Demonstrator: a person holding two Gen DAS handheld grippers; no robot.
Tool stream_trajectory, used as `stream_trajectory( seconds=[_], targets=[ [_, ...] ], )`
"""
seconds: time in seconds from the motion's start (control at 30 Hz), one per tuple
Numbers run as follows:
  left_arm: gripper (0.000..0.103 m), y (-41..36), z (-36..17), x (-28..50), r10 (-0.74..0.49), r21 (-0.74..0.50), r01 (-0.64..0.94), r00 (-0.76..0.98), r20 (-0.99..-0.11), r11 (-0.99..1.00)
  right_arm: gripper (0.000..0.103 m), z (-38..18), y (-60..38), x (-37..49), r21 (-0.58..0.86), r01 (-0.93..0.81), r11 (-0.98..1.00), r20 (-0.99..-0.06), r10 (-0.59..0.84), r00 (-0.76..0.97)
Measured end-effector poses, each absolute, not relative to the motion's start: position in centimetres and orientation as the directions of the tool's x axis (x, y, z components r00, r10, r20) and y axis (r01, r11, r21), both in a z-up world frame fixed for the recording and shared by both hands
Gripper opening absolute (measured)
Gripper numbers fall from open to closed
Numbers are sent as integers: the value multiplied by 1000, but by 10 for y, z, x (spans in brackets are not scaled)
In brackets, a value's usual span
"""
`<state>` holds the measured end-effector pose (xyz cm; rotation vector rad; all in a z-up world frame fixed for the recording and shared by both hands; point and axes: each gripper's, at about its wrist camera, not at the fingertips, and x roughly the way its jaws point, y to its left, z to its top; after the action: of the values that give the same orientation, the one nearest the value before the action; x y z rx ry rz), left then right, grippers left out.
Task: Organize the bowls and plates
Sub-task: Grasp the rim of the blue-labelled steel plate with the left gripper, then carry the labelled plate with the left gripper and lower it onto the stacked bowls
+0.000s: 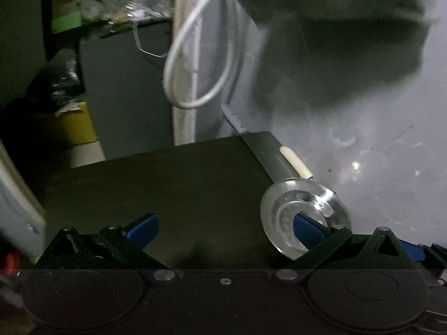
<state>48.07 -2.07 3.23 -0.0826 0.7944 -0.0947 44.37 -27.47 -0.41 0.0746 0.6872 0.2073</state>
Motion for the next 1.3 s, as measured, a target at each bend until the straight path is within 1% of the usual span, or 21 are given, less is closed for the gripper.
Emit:
stream_trajectory(
  seconds=[0.07,0.13,0.27,0.4,0.47,0.6,0.67,0.7,0.73,0.77,0.83,0.87,0.9,0.97,1.03,1.3],
  targets=[
    [102,-27,16,501,-120,-113,54,677,-726,992,83,-20,-272,457,96,-128,987,-650,160,743],
    [101,-33,3,515,-140,-127,67,661,-737,990,78,-30,-272,467,93,-103,990,-664,139,734],
    [98,-48,-17,534,-162,-122,106,636,-755,987,77,-47,-275,481,74,-70,995,-692,101,715],
    [90,-59,-29,545,-172,-115,132,620,-765,985,74,-56,-275,486,79,-74,994,-704,109,702],
    [85,-62,-33,549,-181,-121,139,609,-772,983,70,-58,-276,488,91,-81,993,-705,122,699],
    [71,-62,-38,553,-213,-162,139,590,-779,977,63,-59,-277,495,98,-77,992,-716,124,687],
    [59,-63,-41,556,-234,-183,146,575,-784,972,60,-60,-277,496,98,-75,992,-718,122,686],
    [48,-64,-42,556,-242,-191,149,568,-787,970,59,-61,-278,497,97,-73,993,-720,121,684],
    [42,-65,-44,557,-252,-199,155,557,-791,968,57,-62,-278,497,99,-72,993,-722,121,681],
    [40,-66,-47,557,-261,-206,161,549,-794,965,55,-63,-279,498,103,-72,992,-725,125,677],
    [30,-66,-50,557,-275,-219,167,539,-796,961,50,-64,-281,497,111,-71,991,-728,130,673],
    [27,-66,-52,557,-285,-230,169,534,-796,959,49,-64,-282,496,112,-73,991,-727,132,674],
    [22,-65,-52,558,-290,-236,169,530,-796,957,47,-64,-283,496,115,-76,990,-726,136,674],
    [21,-65,-53,558,-293,-238,171,526,-799,956,46,-63,-285,495,119,-79,990,-720,141,680],
    [20,-63,-52,557,-295,-241,170,527,-797,956,42,-63,-286,494,118,-80,990,-714,141,686],
    [20,-56,-43,538,-274,-228,152,565,-778,962,41,-56,-283,480,138,-125,982,-682,186,707]
  ],
)
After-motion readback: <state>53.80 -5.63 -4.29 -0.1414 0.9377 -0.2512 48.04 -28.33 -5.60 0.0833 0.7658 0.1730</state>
